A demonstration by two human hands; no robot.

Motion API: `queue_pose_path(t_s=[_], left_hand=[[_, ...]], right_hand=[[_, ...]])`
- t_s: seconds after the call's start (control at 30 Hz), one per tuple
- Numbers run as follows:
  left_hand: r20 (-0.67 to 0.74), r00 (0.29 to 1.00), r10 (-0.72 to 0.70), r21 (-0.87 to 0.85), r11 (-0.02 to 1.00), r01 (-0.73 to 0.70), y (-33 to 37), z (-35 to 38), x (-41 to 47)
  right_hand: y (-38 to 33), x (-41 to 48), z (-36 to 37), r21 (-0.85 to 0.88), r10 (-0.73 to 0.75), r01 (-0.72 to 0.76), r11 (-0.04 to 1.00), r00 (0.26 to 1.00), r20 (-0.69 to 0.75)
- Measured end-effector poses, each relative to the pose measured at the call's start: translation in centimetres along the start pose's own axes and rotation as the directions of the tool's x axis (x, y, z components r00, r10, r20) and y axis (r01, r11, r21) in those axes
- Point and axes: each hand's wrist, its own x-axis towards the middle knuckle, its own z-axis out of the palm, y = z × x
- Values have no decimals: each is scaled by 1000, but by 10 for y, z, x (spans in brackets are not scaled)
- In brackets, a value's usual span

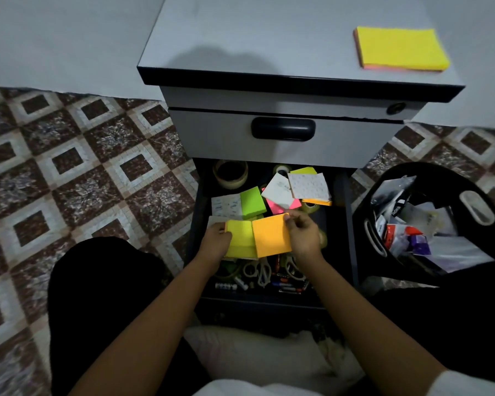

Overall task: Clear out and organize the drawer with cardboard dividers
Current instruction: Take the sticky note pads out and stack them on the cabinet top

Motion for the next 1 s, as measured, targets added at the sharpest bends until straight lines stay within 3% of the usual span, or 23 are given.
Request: queue_pose_path(t_s=[0.13, 0.23, 0.3, 0.4, 0.47, 0.63, 0.83, 1.0], left_hand=[[20, 1000, -21, -204, 979, 25, 6, 11, -8], [52, 999, -2, -292, 956, 17, 7, 16, -12], [57, 998, -3, -233, 972, 16, 8, 20, -16], [27, 997, 73, 57, 996, -74, 10, 27, -22], [35, 991, 130, 149, 980, -134, 7, 28, -21], [82, 981, 175, 90, 979, -182, 19, 24, -27], [65, 951, 304, 44, 951, -307, 50, 25, -43], [142, 849, 508, 48, 854, -519, 100, 17, -65]], right_hand=[[5, -12, 17, 64, 66, -67, 996, 998, 10], [4, -18, 26, 16, 68, -69, 997, 997, 27], [2, -20, 30, -76, 56, -53, 996, 998, 39], [0, -22, 33, -182, -15, 32, 983, 995, 96], [0, -22, 31, -248, -39, 77, 966, 987, 154], [-4, -22, 8, -218, 10, 50, 975, 965, 264], [-37, -21, -28, -78, -146, 168, 983, 962, 230], [-89, -19, -64, -88, -316, 335, 938, 932, 180]])
